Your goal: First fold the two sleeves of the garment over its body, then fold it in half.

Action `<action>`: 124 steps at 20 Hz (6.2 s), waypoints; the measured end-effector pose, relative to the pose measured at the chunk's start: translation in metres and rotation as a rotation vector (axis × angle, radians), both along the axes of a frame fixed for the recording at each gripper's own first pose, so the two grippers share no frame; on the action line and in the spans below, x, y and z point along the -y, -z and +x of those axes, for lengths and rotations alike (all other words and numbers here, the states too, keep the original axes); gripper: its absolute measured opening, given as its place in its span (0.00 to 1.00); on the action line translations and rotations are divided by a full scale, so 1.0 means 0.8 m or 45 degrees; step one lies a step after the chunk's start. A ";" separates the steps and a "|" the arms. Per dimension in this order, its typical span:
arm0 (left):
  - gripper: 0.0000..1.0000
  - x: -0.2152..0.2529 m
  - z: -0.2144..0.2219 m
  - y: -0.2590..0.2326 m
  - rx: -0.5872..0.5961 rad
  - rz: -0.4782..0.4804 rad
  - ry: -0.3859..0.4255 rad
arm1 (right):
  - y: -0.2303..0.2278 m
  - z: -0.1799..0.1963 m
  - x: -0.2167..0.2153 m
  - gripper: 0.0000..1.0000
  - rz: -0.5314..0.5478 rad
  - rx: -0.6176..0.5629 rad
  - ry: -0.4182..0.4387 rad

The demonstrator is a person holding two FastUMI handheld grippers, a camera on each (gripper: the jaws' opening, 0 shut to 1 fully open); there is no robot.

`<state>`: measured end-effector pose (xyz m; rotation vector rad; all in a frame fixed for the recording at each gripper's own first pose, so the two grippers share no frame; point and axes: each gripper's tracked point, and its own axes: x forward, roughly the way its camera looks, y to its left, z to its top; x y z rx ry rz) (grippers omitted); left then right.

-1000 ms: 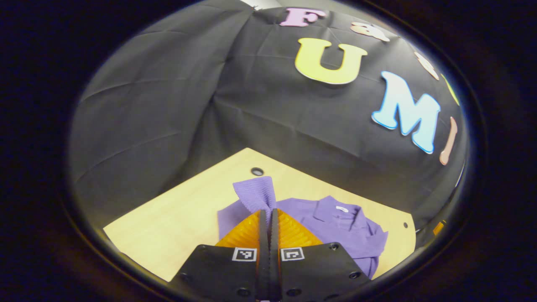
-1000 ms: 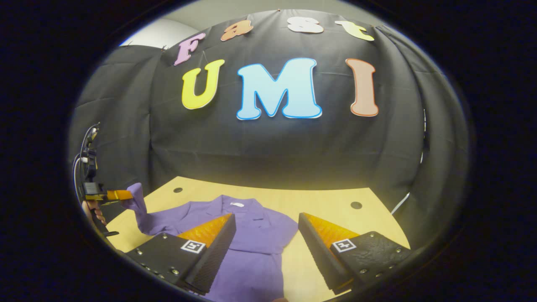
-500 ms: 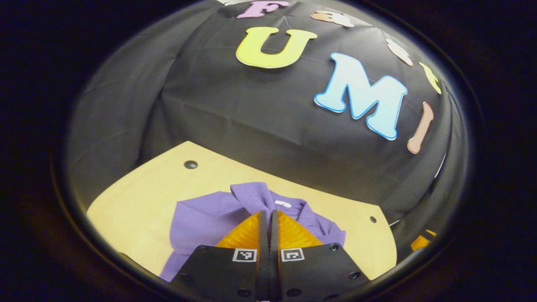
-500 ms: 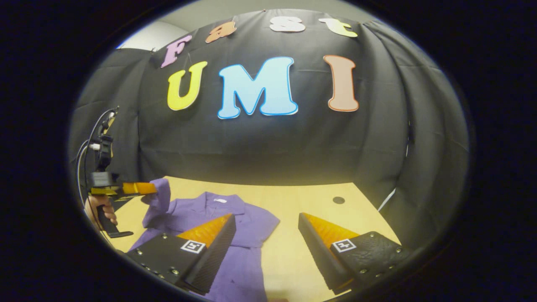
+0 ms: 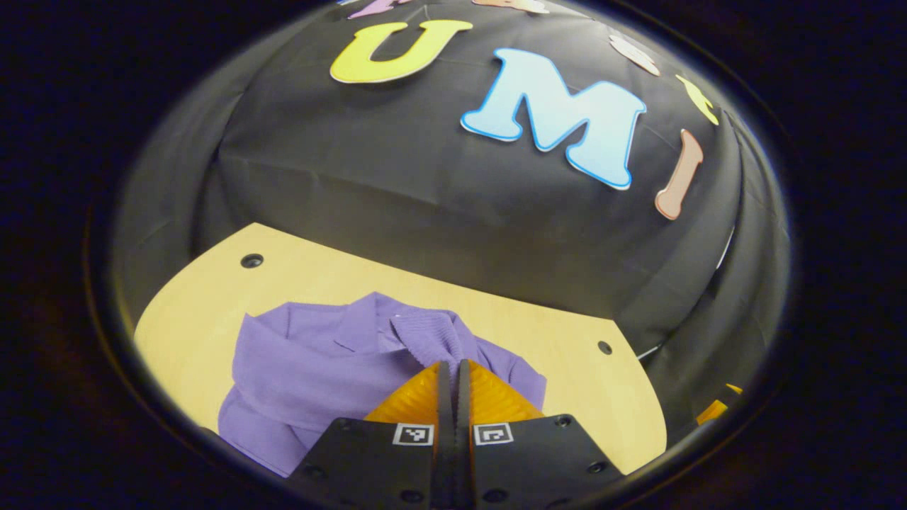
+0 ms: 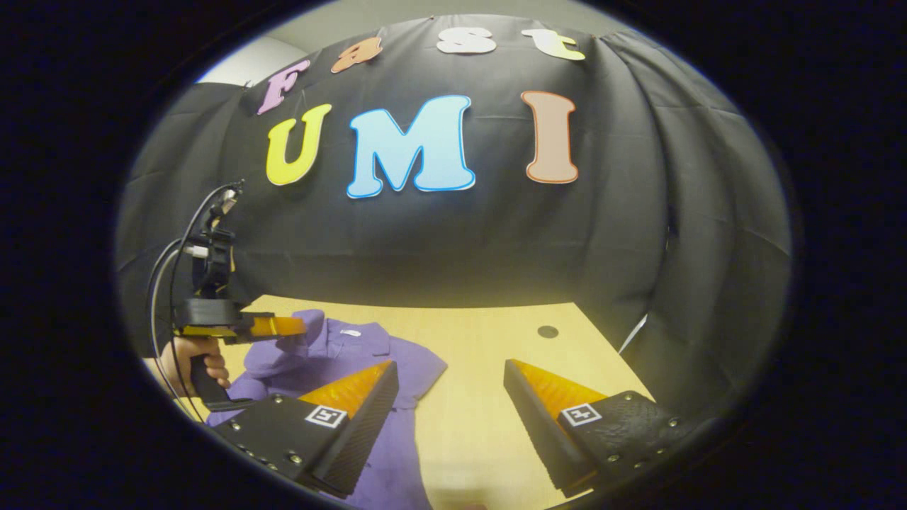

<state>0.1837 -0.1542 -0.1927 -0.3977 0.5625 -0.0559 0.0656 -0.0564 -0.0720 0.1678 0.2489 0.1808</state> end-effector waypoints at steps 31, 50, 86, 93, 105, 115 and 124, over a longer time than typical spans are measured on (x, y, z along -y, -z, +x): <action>0.91 0.015 -0.087 0.084 -0.117 0.163 0.278 | 0.071 -0.040 -0.042 0.94 -0.077 -0.153 0.013; 0.95 -0.212 -0.412 0.142 -0.350 0.299 0.246 | 0.220 -0.203 -0.092 0.94 -0.160 -0.581 -0.025; 0.21 -0.206 -0.543 0.201 -0.359 0.395 0.569 | 0.293 -0.274 -0.140 0.18 -0.030 -0.808 0.049; 0.07 -0.214 -0.534 0.189 -0.399 0.240 0.507 | 0.273 -0.266 -0.139 0.04 0.119 -0.835 0.079; 0.07 -0.214 -0.451 0.073 -0.282 0.069 0.370 | 0.156 -0.209 -0.139 0.03 0.274 -0.694 -0.071; 0.07 -0.219 -0.321 -0.010 -0.140 0.005 0.294 | 0.055 -0.095 -0.151 0.03 0.300 -0.499 -0.192; 0.07 -0.246 -0.196 -0.049 -0.030 0.059 0.186 | 0.008 0.028 -0.157 0.03 0.330 -0.407 -0.235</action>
